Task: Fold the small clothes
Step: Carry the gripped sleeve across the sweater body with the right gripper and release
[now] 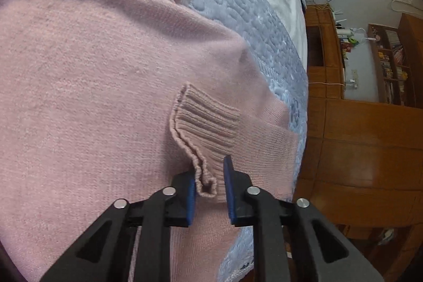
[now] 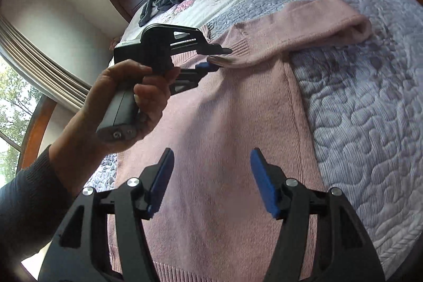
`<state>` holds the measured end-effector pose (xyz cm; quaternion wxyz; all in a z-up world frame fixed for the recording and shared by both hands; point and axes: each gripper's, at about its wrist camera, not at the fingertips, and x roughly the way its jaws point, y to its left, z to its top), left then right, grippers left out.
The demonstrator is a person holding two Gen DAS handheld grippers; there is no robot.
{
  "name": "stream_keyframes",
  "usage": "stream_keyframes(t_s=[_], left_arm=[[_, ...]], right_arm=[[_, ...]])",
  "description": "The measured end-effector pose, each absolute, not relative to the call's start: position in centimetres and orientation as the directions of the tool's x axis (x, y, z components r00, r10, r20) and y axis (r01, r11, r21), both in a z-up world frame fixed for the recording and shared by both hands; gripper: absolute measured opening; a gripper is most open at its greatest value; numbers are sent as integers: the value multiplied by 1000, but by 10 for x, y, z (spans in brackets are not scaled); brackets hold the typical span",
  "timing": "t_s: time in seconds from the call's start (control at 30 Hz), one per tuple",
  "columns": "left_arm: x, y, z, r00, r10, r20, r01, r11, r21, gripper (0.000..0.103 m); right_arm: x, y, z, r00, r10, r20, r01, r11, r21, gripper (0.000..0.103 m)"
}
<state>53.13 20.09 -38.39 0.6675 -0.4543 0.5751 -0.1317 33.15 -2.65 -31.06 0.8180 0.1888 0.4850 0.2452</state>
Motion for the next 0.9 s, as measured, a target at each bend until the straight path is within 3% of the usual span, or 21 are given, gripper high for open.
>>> stream_keyframes(t_s=[0.13, 0.57, 0.9], left_arm=[[534, 209, -353, 338, -681, -650, -301, 576, -760, 9], [534, 245, -149, 462, -594, -658, 20, 749, -662, 8], [510, 313, -110, 521, -505, -688, 30, 817, -577, 8]], right_arm=[[317, -25, -311, 393, 588, -707, -211, 806, 553, 61], [284, -10, -304, 366, 615, -699, -216, 786, 579, 61], [285, 9, -308, 336, 633, -697, -233, 773, 590, 61]])
